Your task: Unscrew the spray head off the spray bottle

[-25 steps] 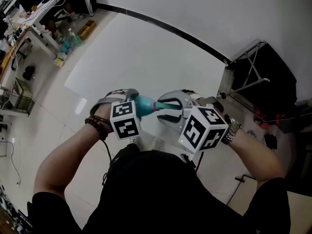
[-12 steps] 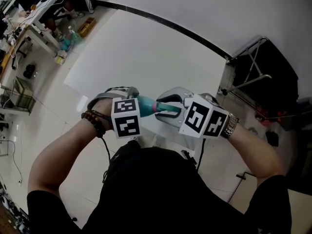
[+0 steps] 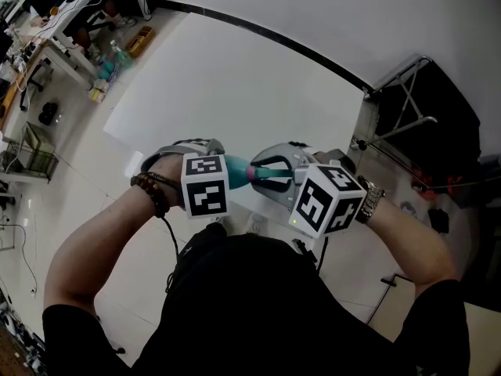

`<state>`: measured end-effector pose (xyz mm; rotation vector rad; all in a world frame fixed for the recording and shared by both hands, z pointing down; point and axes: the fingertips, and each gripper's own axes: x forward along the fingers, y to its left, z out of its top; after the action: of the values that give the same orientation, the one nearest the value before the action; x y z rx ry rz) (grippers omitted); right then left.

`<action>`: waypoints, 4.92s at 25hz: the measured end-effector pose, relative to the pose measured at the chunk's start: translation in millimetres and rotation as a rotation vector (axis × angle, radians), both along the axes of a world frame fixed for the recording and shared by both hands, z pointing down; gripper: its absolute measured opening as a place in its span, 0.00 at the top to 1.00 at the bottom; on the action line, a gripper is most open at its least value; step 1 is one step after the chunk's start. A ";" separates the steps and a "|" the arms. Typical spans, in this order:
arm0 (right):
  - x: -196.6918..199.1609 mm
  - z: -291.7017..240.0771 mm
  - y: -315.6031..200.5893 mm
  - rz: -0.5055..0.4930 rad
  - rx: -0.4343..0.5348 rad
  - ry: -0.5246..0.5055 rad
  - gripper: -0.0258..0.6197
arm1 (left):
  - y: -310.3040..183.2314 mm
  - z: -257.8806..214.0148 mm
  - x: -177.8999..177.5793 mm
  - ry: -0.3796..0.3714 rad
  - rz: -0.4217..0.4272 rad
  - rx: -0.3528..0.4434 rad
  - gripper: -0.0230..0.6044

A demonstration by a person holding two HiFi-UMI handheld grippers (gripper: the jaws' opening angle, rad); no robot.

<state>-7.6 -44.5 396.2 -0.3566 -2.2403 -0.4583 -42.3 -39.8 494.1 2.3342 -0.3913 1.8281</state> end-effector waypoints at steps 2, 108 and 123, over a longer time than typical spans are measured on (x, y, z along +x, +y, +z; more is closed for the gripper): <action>3.2 3.1 5.2 -0.085 0.117 -0.008 0.77 | 3.9 1.8 2.7 0.008 0.017 -0.017 0.30; 26.9 2.5 -5.2 -0.629 1.047 -0.136 0.78 | -32.2 -0.6 14.7 0.046 0.029 0.146 0.30; 31.2 4.8 -12.1 -0.548 0.910 -0.068 0.55 | -23.4 9.5 11.4 0.047 0.018 0.070 0.30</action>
<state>23.6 -56.6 401.0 -0.4513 -1.7279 -1.6998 -30.9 -63.2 503.6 2.4295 -0.4363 1.7925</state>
